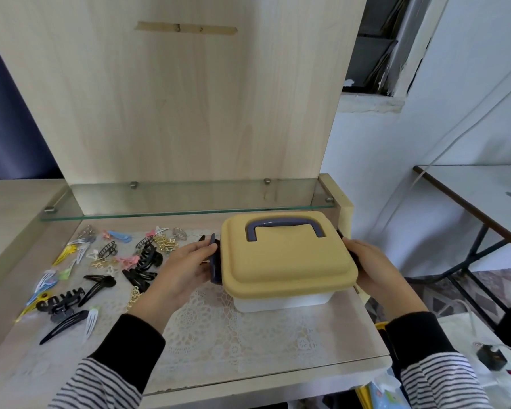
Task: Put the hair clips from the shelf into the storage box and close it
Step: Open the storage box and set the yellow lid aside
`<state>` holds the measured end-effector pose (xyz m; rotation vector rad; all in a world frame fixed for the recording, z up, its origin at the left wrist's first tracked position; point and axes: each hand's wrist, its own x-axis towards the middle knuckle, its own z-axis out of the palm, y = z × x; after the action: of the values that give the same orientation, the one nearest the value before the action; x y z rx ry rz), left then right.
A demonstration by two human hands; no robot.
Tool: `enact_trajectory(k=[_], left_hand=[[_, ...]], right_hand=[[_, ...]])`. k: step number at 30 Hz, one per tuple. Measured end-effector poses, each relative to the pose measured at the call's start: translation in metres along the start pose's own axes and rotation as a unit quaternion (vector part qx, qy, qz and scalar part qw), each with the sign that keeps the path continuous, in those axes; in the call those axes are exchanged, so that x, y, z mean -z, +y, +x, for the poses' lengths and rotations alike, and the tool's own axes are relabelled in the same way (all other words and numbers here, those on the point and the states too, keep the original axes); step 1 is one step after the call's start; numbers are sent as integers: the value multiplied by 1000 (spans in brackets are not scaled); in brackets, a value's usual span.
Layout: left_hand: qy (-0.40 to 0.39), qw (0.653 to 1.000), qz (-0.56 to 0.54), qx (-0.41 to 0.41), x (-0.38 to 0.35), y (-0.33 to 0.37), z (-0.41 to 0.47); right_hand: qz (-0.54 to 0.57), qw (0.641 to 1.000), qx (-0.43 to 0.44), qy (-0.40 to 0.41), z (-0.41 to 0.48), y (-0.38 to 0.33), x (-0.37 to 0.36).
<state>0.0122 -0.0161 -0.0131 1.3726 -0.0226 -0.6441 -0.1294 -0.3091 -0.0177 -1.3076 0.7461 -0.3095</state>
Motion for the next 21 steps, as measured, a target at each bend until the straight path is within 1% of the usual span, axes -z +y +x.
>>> enact_trajectory(k=[3, 7, 9, 11, 12, 14, 15, 16, 18, 19, 21], left_hand=[[-1, 999, -31, 24, 1, -5, 2], [-22, 998, -47, 39, -3, -15, 1], [-20, 998, -43, 43, -4, -16, 0], [16, 999, -14, 26, -3, -13, 1], [54, 998, 15, 5, -2, -11, 2], [127, 987, 82, -61, -1, -3, 2], [143, 980, 107, -94, -1, 3, 1], [141, 976, 126, -112, -4, 9, -3], [113, 975, 159, -103, -10, 18, -7], [93, 978, 172, -80, -13, 22, -8], [45, 981, 185, -32, -19, 28, -11]], right_hand=[[47, 998, -32, -22, 0, 6, -1], [91, 992, -79, -32, 0, 12, -6], [79, 993, -85, -22, 0, 11, -6], [53, 995, -84, 9, -1, 5, -4], [42, 996, -71, 39, 0, 1, -2], [11, 994, -13, 109, 2, -8, 2], [-25, 989, 25, 141, 1, -14, 3], [-76, 982, 65, 162, 0, -20, 3], [-172, 961, 125, 174, -7, -32, -1], [-209, 954, 138, 166, -10, -37, -3], [-263, 947, 130, 132, -14, -43, -8]])
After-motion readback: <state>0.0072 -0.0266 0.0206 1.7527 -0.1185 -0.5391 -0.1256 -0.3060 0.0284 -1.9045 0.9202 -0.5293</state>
